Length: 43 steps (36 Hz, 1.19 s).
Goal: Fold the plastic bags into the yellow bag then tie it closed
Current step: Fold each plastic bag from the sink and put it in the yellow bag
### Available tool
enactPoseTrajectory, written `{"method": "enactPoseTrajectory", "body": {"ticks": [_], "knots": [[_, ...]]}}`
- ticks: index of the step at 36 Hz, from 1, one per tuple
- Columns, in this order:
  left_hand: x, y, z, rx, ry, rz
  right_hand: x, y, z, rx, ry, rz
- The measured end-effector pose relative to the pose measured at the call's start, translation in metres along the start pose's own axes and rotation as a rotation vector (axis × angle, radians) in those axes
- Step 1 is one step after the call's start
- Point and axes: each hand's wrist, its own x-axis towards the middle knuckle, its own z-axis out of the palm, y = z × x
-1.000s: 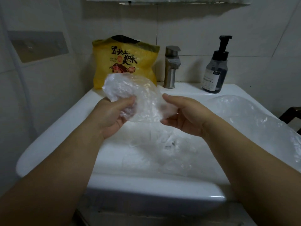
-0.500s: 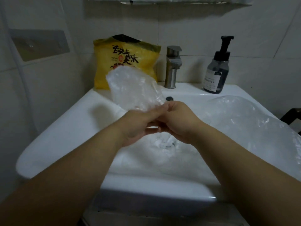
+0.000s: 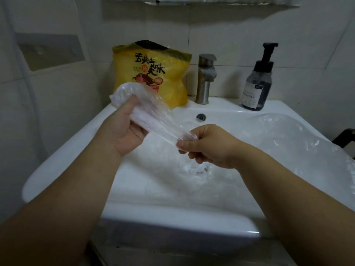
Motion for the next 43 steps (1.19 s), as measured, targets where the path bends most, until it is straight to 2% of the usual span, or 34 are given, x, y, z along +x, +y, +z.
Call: {"method": "enactPoseTrajectory", "body": {"ticks": [6,10,12,13,14,16,18,19,23,26,31,34,39,43], "knots": [[-0.002,0.002,-0.004,0.039,0.012,-0.176,-0.001,-0.004,0.0,0.206,-0.045,0.064],[0.0,0.001,-0.003,0.04,0.109,-0.126,-0.006,-0.013,-0.008,0.465,-0.133,0.02],[0.001,0.001,-0.005,0.036,0.154,-0.147,-0.008,-0.017,-0.013,0.653,-0.152,-0.024],[0.001,0.001,-0.006,0.032,0.176,-0.167,-0.008,-0.016,-0.015,0.672,-0.133,-0.053],[0.002,0.001,-0.007,0.034,0.198,-0.186,-0.008,-0.015,-0.015,0.595,-0.088,-0.076],[0.001,0.001,-0.007,0.057,0.218,-0.216,-0.008,-0.01,-0.012,0.205,0.018,-0.117],[0.001,-0.001,-0.007,0.092,0.232,-0.237,-0.008,-0.005,-0.005,-0.123,0.022,-0.196],[0.002,-0.002,-0.008,0.115,0.237,-0.246,-0.008,-0.006,-0.001,-0.174,0.018,-0.251],[0.004,-0.006,-0.01,0.237,0.212,-0.251,-0.01,-0.012,0.009,-0.231,0.104,-0.475],[0.005,-0.007,-0.012,0.276,0.198,-0.239,-0.01,-0.013,0.013,-0.293,0.136,-0.531],[0.002,-0.007,-0.007,0.329,0.075,-0.244,-0.008,-0.011,0.014,-0.209,0.186,-0.462],[0.0,-0.008,-0.002,0.336,0.007,-0.2,-0.002,-0.011,0.015,-0.171,0.326,-0.395],[-0.004,-0.018,0.0,0.639,-0.095,-0.156,0.004,-0.01,0.012,-0.151,0.447,-0.237],[-0.009,-0.022,0.004,0.718,-0.21,-0.118,0.009,-0.004,0.012,-0.185,0.494,-0.137]]}}
